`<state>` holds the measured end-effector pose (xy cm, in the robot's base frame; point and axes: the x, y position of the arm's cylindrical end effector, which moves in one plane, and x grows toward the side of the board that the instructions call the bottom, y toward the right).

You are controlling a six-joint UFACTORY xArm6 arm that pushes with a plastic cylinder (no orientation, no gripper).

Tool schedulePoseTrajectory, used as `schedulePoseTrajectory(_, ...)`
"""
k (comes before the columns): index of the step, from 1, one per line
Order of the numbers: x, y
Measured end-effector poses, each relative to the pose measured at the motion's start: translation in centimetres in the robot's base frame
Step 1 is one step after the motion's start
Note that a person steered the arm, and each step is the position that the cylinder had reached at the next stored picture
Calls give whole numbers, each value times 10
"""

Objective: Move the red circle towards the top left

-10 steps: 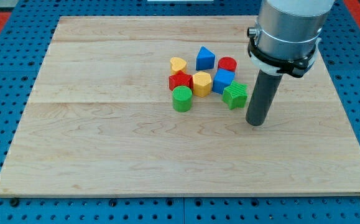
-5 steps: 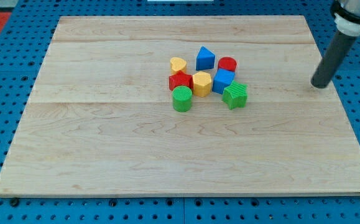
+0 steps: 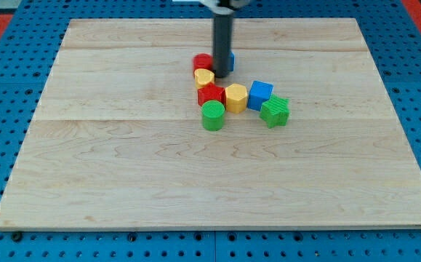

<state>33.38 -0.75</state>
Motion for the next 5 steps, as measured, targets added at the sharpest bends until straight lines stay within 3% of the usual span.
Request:
schedulePoseTrajectory(2, -27, -85)
schedulePoseTrajectory(4, -88, -172)
schedulePoseTrajectory(5, -88, -186)
